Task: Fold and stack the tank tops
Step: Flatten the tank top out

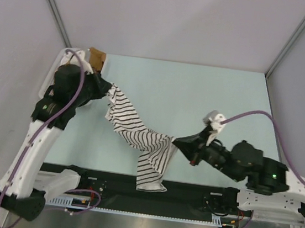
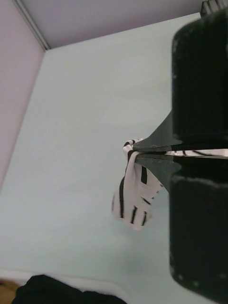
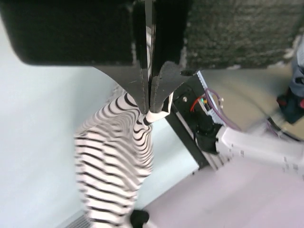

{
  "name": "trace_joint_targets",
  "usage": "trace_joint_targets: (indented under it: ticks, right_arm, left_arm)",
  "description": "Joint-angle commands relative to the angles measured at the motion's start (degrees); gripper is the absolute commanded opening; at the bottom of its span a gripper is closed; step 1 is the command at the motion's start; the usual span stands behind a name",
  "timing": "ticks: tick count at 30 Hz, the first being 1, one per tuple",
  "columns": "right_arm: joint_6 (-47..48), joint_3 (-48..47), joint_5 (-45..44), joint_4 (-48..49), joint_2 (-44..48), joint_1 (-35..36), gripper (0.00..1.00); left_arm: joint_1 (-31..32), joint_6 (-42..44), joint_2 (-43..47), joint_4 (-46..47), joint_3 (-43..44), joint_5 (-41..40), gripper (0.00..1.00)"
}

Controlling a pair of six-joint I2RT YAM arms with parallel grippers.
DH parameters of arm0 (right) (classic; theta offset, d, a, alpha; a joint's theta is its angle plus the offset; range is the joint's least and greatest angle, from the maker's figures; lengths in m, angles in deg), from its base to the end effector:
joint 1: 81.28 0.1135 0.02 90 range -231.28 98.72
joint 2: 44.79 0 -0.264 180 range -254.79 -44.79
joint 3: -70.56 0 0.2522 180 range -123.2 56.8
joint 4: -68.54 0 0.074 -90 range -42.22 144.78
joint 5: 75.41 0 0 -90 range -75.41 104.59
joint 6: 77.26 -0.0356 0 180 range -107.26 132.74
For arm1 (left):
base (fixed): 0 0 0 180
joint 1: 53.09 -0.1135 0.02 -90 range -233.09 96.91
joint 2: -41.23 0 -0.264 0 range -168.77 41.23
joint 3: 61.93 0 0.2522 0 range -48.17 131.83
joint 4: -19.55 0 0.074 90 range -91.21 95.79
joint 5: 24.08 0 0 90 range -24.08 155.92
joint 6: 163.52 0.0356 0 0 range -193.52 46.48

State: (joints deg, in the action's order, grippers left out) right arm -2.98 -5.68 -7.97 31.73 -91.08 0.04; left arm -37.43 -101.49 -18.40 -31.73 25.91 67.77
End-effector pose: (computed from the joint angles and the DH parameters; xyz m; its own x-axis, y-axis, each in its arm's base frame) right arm 0.0380 0.1583 0.4175 -0.2491 0.0261 -0.9681 -0.8185 0.5286 0.2249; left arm 0.2015 -0.0577 0.4175 -0.4732 -0.3542 -0.8066 0.0866 0.8925 -0.4427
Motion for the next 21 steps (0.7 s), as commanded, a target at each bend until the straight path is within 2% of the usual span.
trace_joint_targets:
  ticks: [1, 2, 4, 6, 7, 8, 11, 12, 13, 14, 15, 17, 21]
  right_arm:
    - [-2.99, -1.59, -6.77, -10.95, 3.82, -0.02, 0.00]
    - [-3.43, -3.86, -11.23, -14.10, 4.87, -0.80, 0.00]
    - [-3.09, -6.41, -14.60, -17.10, 4.62, -2.82, 0.00]
    - [-2.99, -9.49, -17.50, -20.79, 2.78, -9.05, 0.00]
    - [-2.91, -9.85, -16.29, -21.33, 2.08, -12.81, 0.00]
    - [-2.38, -9.77, -10.80, -21.16, 1.12, -20.68, 0.00]
    - [-1.33, -6.27, 4.23, -17.41, -0.65, -37.23, 0.00]
    - [-1.24, -2.42, 18.03, -15.73, -1.87, -49.47, 0.00]
    - [-1.24, -0.04, 25.13, -13.62, -2.49, -54.64, 0.00]
    - [-1.58, 1.90, 35.91, -9.51, -3.19, -60.17, 0.00]
    - [-2.63, 4.79, 40.02, -7.64, -4.42, -68.23, 0.00]
    - [-4.13, 5.96, 47.31, -2.99, -6.62, -74.18, 0.00]
    - [-7.47, 3.33, 48.93, 1.41, -18.81, -78.24, 0.00]
  left_arm:
    - [-0.28, 1.16, 9.71, -5.10, 2.46, -4.65, 0.00]
    - [-0.45, 1.25, 10.15, -7.89, 3.60, -5.79, 0.00]
    - [-0.37, 1.77, 9.46, -10.63, 6.33, -6.76, 0.00]
    - [-0.46, 1.95, 7.61, -11.78, 7.47, -6.77, 0.00]
    - [-0.46, 2.04, 5.52, -12.31, 7.39, -6.07, 0.00]
    - [-0.37, 1.95, 4.89, -12.06, 6.96, -5.20, 0.00]
    - [-0.45, 1.34, 4.00, -8.90, 2.39, -4.30, 0.00]
    - [-0.46, 1.25, 3.83, -8.28, -0.06, -5.44, 0.00]
    - [-0.37, 0.99, 3.74, -6.79, -1.30, -6.15, 0.00]
    - [-0.54, 0.98, 2.87, -6.00, -2.44, -6.76, 0.00]
    - [-0.54, 0.90, 2.16, -5.12, -4.19, -7.03, 0.00]
    - [-0.81, 0.81, -0.38, -2.57, -5.35, -6.60, 0.00]
    - [-0.81, -0.59, -12.92, 3.05, -5.53, -3.70, 0.00]
